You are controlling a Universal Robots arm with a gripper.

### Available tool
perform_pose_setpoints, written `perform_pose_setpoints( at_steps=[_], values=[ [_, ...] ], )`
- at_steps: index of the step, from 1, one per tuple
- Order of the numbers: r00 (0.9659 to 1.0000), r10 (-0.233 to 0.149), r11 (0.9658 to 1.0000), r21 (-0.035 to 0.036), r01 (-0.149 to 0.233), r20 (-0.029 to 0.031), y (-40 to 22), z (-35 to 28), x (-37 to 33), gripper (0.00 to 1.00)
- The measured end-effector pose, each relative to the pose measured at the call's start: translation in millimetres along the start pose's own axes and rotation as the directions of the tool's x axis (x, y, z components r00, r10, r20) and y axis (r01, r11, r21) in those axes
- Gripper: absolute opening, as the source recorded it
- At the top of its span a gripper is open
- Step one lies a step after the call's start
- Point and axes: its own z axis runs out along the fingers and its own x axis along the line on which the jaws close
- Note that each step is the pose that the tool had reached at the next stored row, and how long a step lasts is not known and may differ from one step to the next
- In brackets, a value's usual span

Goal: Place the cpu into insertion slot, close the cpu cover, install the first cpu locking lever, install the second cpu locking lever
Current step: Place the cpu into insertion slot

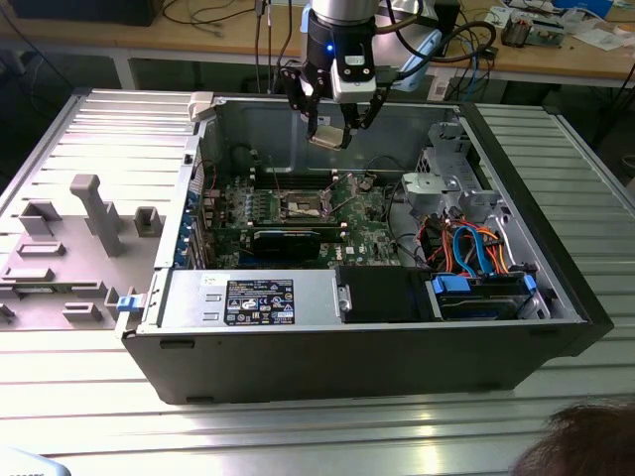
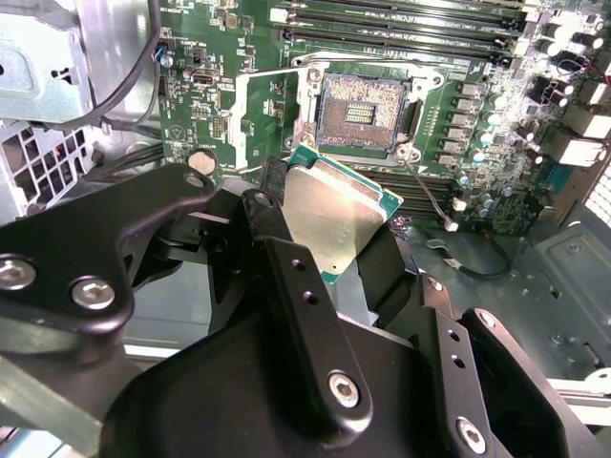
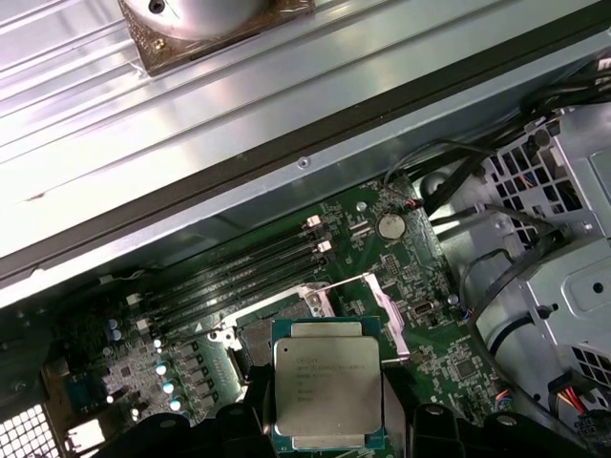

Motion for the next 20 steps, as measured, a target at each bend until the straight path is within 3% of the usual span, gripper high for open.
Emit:
perform_pose_setpoints(
  at_steps=[20],
  values=[
    [0.9998, 0.019, 0.9998, -0.0003, -0.019, 0.0013, 0.0, 0.0, 0.0, 0.55]
  ],
)
